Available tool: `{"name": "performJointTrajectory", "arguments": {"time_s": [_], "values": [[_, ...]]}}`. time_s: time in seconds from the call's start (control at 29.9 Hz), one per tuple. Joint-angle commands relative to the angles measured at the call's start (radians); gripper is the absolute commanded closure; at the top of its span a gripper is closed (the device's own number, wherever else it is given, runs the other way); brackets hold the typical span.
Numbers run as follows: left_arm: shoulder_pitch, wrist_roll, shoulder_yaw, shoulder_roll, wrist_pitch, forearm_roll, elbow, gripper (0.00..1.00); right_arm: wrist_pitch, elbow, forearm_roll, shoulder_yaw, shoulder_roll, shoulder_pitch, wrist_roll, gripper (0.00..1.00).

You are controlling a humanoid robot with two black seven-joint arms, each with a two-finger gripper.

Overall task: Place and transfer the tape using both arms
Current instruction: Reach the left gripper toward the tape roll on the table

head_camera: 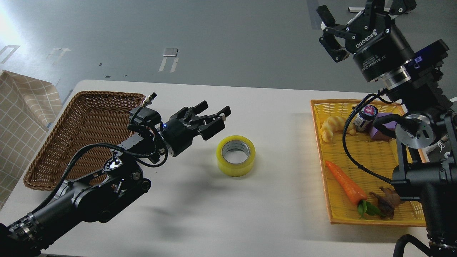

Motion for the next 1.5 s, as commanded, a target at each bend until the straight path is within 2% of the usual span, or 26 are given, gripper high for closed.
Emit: {"name": "performJointTrajectory", "arguments": {"time_s": [0.0, 0.27, 0.47, 0.94, 1.07, 1.47], "values": [[-0.007, 0.007, 0.041, -0.001, 0.001, 0.096, 0.007, 0.02, 0.001, 0.002, 0.000, 0.001, 0.000, 0.006, 0.000, 0.00], [-0.026, 0.049, 0.057, -0.004, -0.002, 0.169, 0.099, 0.02, -0.001, -0.006, 0.000, -0.002, -0.001, -0.007, 0.000, 0.00], [-0.083, 0.050, 0.130, -0.040, 0.000, 0.158, 0.212, 0.02, -0.001, -0.006, 0.000, -0.001, -0.001, -0.007, 0.000, 0.00], [-0.089, 0.036, 0.153, -0.096, -0.002, 0.160, 0.229, 0.02, -0.001, -0.007, 0.000, 0.002, -0.026, -0.021, 0.000, 0.00], [-0.099, 0.035, 0.203, -0.103, -0.002, 0.155, 0.280, 0.02, -0.001, -0.007, 0.000, 0.001, -0.026, -0.024, 0.000, 0.00], [-0.122, 0.033, 0.205, -0.150, 0.001, 0.149, 0.361, 0.02, -0.001, -0.003, 0.000, 0.007, -0.038, -0.059, 0.000, 0.00]]}}
